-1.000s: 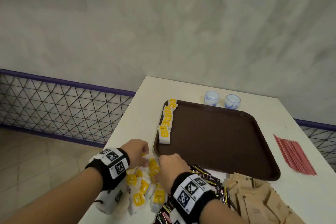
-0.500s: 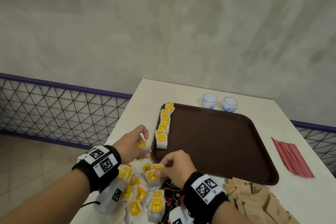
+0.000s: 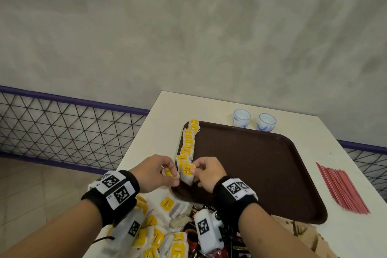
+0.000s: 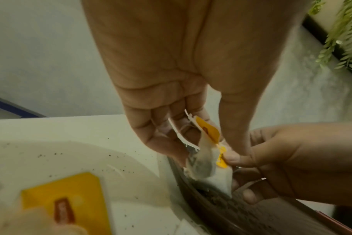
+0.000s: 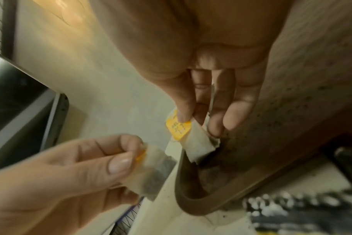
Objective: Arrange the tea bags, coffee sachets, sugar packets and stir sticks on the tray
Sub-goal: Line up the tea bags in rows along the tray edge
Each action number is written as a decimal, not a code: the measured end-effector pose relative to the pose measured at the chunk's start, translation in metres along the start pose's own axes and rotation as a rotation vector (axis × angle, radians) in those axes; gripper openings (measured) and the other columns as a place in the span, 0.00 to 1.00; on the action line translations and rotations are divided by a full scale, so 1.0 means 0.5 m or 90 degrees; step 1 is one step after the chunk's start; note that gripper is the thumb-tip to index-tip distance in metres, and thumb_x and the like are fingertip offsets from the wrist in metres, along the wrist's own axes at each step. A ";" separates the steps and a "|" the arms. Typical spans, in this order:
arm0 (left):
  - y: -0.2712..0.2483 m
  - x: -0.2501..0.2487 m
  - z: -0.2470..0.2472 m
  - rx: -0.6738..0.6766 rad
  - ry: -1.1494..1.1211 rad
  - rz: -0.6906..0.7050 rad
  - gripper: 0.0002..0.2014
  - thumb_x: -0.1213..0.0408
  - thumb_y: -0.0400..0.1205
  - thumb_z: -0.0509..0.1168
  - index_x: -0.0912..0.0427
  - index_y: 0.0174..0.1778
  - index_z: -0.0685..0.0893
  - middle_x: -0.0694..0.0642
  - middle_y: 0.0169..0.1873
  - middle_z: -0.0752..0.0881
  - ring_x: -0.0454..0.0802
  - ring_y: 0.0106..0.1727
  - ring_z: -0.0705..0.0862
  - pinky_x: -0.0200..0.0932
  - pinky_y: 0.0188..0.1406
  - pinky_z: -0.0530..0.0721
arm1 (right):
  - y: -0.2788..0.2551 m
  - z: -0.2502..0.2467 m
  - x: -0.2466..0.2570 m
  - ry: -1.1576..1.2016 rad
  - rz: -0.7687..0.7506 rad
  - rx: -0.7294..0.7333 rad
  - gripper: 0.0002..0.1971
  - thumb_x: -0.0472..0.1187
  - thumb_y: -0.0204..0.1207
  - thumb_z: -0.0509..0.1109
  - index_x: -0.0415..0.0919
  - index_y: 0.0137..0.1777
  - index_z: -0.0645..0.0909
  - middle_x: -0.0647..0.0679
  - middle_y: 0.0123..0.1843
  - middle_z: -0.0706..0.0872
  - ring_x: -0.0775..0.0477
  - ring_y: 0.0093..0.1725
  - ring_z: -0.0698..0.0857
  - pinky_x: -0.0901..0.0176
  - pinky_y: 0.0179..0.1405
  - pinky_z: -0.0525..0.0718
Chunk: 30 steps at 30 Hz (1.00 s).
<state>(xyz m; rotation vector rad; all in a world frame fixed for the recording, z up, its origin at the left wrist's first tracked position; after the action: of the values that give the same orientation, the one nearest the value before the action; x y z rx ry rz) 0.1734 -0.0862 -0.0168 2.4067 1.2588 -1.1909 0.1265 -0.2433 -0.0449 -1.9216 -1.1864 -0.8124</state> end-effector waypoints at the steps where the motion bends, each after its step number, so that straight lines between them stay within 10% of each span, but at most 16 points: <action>1: 0.002 -0.004 0.000 0.006 0.017 0.011 0.10 0.57 0.71 0.77 0.44 0.33 0.80 0.42 0.36 0.80 0.44 0.35 0.75 0.34 0.38 0.75 | 0.007 0.005 0.000 -0.005 0.006 0.001 0.12 0.35 0.75 0.72 0.50 0.34 0.79 0.50 0.34 0.82 0.47 0.39 0.84 0.46 0.49 0.87; 12: 0.044 -0.043 0.047 0.009 0.132 0.054 0.15 0.74 0.70 0.70 0.52 0.40 0.72 0.39 0.31 0.73 0.34 0.33 0.72 0.28 0.29 0.67 | 0.046 0.014 -0.012 0.047 0.038 -0.037 0.10 0.30 0.72 0.74 0.43 0.35 0.80 0.43 0.36 0.85 0.46 0.34 0.85 0.46 0.34 0.91; 22: 0.062 -0.046 0.045 -0.065 0.196 0.000 0.29 0.65 0.59 0.82 0.53 0.47 0.70 0.49 0.48 0.73 0.52 0.46 0.78 0.47 0.45 0.81 | 0.024 -0.010 -0.024 0.132 0.062 -0.044 0.11 0.24 0.76 0.66 0.42 0.41 0.78 0.47 0.33 0.80 0.49 0.32 0.84 0.47 0.38 0.91; 30: -0.009 -0.018 -0.051 -0.142 0.157 0.032 0.19 0.52 0.68 0.78 0.49 0.44 0.74 0.46 0.46 0.77 0.36 0.37 0.72 0.34 0.36 0.69 | -0.062 -0.045 0.026 -0.107 -0.078 0.079 0.09 0.40 0.71 0.77 0.48 0.47 0.80 0.52 0.37 0.84 0.54 0.36 0.82 0.62 0.40 0.83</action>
<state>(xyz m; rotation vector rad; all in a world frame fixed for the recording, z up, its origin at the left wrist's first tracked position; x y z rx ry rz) 0.1816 -0.0768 0.0075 2.4546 1.3089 -0.7132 0.0999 -0.2463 -0.0144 -1.8579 -1.4333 -0.6322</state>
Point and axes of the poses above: each hand's wrist, its own y-axis towards the middle knuckle, its own z-axis out of the palm, x = y × z, the point moved 6 cm from there along y, towards the middle knuckle
